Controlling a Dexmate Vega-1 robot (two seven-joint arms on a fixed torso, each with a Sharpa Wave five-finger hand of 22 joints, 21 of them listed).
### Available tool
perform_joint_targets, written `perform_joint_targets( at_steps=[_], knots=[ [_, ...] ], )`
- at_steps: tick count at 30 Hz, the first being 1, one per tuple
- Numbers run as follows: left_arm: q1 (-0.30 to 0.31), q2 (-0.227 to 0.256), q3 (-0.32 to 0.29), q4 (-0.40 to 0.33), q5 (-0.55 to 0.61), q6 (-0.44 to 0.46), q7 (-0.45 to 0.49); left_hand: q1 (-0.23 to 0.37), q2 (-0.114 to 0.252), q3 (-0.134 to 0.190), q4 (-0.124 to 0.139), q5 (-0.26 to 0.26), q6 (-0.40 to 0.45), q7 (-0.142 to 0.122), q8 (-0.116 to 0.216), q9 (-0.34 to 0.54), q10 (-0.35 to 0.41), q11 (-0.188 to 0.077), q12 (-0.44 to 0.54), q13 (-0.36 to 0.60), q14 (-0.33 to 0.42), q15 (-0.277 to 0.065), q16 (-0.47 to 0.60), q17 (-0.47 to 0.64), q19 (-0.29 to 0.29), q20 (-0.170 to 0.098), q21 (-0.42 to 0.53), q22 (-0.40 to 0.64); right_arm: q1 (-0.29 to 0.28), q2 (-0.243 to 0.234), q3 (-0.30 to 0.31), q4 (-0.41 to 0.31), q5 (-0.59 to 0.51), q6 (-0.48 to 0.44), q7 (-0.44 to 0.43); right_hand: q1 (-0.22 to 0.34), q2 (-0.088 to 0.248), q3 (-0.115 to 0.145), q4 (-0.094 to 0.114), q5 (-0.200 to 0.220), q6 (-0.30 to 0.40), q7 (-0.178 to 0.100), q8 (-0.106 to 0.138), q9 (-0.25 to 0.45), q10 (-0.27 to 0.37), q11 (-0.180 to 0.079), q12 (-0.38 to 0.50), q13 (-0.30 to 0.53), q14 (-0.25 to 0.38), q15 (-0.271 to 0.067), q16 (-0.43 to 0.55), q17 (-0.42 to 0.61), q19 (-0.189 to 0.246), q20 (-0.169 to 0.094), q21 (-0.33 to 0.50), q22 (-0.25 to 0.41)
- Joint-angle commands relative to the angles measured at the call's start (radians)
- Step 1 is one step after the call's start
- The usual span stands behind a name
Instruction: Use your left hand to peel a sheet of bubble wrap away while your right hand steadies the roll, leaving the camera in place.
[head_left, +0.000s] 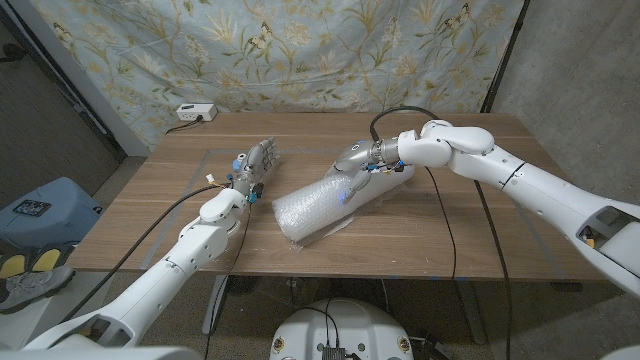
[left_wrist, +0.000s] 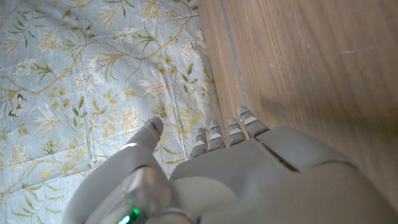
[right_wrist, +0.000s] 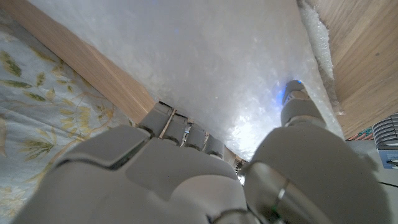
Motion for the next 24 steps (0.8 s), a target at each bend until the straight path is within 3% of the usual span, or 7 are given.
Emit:
perform_joint_targets(
  at_steps=[1,24],
  knots=[
    [-0.003,0.002,0.0,0.005,-0.004,-0.003,-0.013,0.01,-0.002,0.0,-0.003,0.01,0.009,0.003,0.0,0.004,0.006,0.001,0.006,0.006,0.005,0.0,0.006,0.002,0.008,0.005,0.005,0.004,-0.011,-0.012,0.033,-0.03,0.074,-0.026,0.035,0.009,0.002,-0.001,0.0,0.003,0.01,0.0,0.0,0.003,0.012,-0.001,0.007,0.002,0.011,-0.127,0.007,0.003,0.007,0.003,0.001,0.005],
    [-0.008,0.006,-0.001,0.014,-0.011,-0.006,-0.035,0.013,-0.002,0.0,-0.004,0.011,0.012,0.006,-0.003,0.005,0.01,0.002,0.004,0.006,0.008,0.001,0.003,0.002,0.008,0.007,0.003,0.005,-0.036,-0.026,0.081,-0.033,0.24,-0.117,0.08,0.01,0.005,-0.009,0.004,0.001,0.017,0.002,-0.007,0.003,0.018,0.005,0.016,0.009,0.019,-0.125,0.011,0.012,0.012,0.004,-0.003,0.006]
  ],
)
